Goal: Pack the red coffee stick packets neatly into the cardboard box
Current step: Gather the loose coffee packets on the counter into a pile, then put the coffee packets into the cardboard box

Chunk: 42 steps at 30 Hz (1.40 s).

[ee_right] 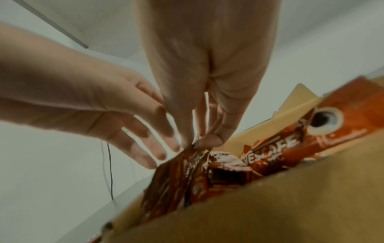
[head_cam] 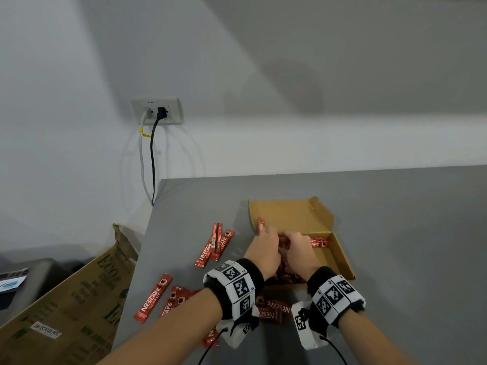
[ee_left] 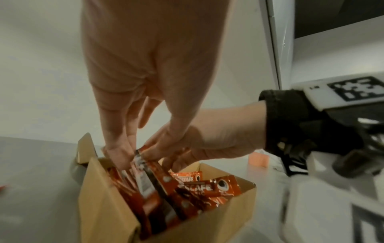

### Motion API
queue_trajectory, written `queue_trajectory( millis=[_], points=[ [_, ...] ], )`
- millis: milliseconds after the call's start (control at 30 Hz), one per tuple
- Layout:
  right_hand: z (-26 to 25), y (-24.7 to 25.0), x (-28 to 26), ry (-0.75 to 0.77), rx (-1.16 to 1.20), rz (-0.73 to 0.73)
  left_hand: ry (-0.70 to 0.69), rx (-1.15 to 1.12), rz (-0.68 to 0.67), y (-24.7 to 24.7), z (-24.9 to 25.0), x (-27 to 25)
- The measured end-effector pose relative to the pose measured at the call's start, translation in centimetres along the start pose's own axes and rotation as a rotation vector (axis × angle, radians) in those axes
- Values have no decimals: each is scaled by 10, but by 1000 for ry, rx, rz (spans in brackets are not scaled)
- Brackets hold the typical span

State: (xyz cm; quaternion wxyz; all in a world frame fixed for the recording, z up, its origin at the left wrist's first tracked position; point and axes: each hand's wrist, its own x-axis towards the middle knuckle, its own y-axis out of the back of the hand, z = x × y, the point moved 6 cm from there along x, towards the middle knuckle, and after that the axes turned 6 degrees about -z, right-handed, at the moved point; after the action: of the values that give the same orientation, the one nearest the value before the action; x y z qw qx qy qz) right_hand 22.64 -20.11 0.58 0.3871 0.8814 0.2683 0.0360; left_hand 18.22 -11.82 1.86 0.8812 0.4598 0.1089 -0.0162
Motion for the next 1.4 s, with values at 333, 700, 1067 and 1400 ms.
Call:
queue_trajectory(
  millis=[333,700,1067,1400],
  points=[
    [14,18,13,-63,-21,27,54,167,119,29,-34,20],
    [-31,43,97,-97,-294,-66,499,174,10,33,-132,5],
    [-44,-10,174,-12,-619,-436,469,290,-148,23,-149,33],
    [-37,-28,199,-97,-662,-363,399,142,-66,44,-148,28]
  ],
)
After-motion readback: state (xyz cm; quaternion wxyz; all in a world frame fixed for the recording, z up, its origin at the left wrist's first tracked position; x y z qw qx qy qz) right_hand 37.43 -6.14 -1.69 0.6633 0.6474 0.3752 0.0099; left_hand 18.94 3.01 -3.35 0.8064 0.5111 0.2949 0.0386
